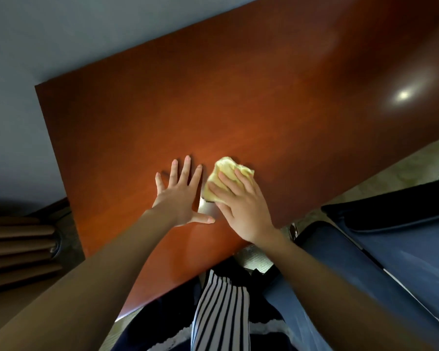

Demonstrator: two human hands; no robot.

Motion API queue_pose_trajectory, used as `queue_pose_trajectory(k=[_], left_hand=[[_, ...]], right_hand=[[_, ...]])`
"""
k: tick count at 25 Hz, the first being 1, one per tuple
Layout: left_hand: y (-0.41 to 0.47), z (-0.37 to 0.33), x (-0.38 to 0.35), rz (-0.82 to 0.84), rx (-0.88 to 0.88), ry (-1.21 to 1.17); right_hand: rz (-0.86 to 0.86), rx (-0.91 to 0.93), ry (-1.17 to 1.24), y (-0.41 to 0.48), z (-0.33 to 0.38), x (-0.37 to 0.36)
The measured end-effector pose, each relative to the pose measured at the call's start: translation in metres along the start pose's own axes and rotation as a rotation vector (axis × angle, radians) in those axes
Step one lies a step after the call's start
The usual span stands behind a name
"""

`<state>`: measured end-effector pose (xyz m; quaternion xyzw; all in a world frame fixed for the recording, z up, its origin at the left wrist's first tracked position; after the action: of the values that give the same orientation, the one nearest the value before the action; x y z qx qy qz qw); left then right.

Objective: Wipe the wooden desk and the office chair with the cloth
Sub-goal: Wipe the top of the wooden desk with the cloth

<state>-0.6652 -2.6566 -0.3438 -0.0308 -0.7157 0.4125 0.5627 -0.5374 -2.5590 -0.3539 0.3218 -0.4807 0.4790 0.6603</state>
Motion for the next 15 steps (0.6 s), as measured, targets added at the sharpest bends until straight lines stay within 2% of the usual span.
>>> queue_pose_trajectory(k=[2,7,15], left_hand=[[-0.007,-0.004,-0.003,0.026,-0.007,0.009],[-0.011,-0.010,0.006,0.053,0.002,-0.042],[-0.013,-0.013,0.009,0.088,0.002,-0.056]], right_hand=[[-0.063,-0.042,0.038,-0.036,-0.004,-0.001],[-0.057,-0.154,-0.053,-0.076,-0.055,0.012],[0.128,-0.323,-0.114,0.013,-0.151,0.041]])
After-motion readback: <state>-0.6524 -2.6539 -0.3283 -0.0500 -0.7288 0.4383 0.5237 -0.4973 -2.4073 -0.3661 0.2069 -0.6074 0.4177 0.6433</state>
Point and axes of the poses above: each hand's wrist, its own y-axis towards the middle knuckle, its own x-axis out of the back of the hand, z = x × y, the point moved 3 cm from there along y, towards the middle knuckle, and after that the axes turned 1 degree about z, right-handed, at the moved point
